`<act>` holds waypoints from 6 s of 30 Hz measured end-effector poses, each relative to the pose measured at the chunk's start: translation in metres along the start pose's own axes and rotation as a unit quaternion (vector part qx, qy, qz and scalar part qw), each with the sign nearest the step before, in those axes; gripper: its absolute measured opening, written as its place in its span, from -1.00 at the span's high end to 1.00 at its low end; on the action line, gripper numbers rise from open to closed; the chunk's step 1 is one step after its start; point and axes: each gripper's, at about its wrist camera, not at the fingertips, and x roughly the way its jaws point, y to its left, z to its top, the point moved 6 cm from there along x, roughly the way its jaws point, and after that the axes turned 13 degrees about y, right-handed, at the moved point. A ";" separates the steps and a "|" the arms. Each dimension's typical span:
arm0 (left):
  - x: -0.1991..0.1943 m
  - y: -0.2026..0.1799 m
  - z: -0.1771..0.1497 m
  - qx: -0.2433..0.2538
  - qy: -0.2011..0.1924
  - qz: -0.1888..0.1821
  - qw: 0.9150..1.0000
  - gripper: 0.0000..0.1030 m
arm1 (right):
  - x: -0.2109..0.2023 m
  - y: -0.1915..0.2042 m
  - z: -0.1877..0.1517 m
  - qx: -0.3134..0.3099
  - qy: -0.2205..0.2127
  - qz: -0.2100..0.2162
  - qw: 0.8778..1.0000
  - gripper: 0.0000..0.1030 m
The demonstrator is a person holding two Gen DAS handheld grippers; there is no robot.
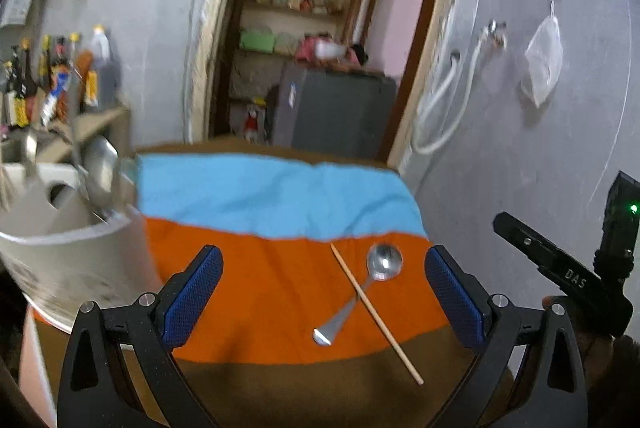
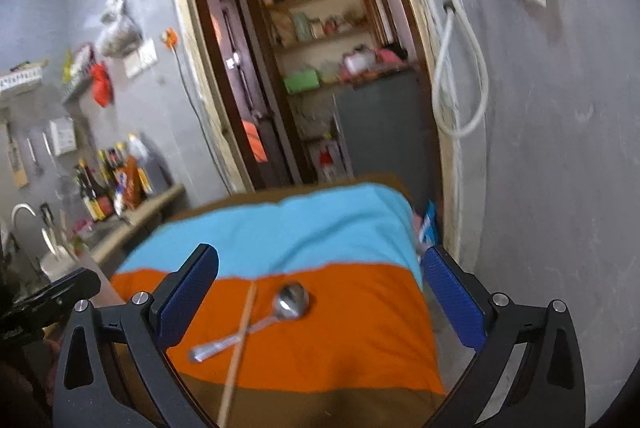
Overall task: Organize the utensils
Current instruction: 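Move both tools back over the steel spoon and chopstick on the cloth, then grasp the wooden chopstick with the left gripper while the right gripper grasps the steel spoon, then lift the chopstick and steel spoon and carry them over the white caddy, then lower the chopstick and steel spoon into the caddy and open both grippers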
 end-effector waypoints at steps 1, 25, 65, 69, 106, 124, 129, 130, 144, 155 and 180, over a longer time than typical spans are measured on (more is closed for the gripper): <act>0.012 -0.002 -0.003 0.001 0.019 -0.004 1.000 -0.92 | 0.006 -0.003 -0.004 0.001 0.011 -0.002 1.000 -1.00; 0.122 -0.002 -0.007 -0.016 0.194 -0.086 0.977 0.20 | 0.114 0.002 -0.028 -0.017 0.216 0.087 0.972 0.48; 0.135 0.007 -0.008 0.026 0.243 -0.054 0.968 0.94 | 0.140 0.005 -0.026 0.023 0.260 0.166 0.951 0.83; 0.136 0.004 -0.009 0.033 0.246 -0.054 0.967 0.94 | 0.142 0.004 -0.026 0.039 0.262 0.177 0.948 0.89; -0.094 0.054 0.035 -0.100 -0.142 0.007 0.985 0.95 | -0.017 0.126 0.033 -0.106 -0.029 0.034 0.993 0.96; -0.175 0.241 0.077 -0.228 -0.260 0.044 0.937 0.95 | -0.056 0.245 0.097 -0.150 -0.135 0.095 0.975 0.96; -0.172 0.254 0.077 -0.236 -0.277 0.051 0.930 0.95 | -0.034 0.271 0.083 -0.179 -0.122 0.075 0.973 0.95; -0.172 0.254 0.078 -0.234 -0.279 0.053 0.930 0.95 | -0.031 0.275 0.080 -0.184 -0.119 0.071 0.973 0.95; -0.167 0.270 0.077 -0.242 -0.309 0.065 0.917 0.95 | 0.005 0.312 0.046 -0.250 -0.089 0.034 0.964 0.96; -0.161 0.257 0.067 -0.219 -0.331 0.093 0.913 0.95 | 0.018 0.318 0.027 -0.274 -0.078 0.012 0.959 0.95; -0.146 0.244 0.042 -0.148 -0.272 0.090 0.947 0.95 | 0.038 0.324 0.001 -0.276 -0.026 0.018 0.961 0.87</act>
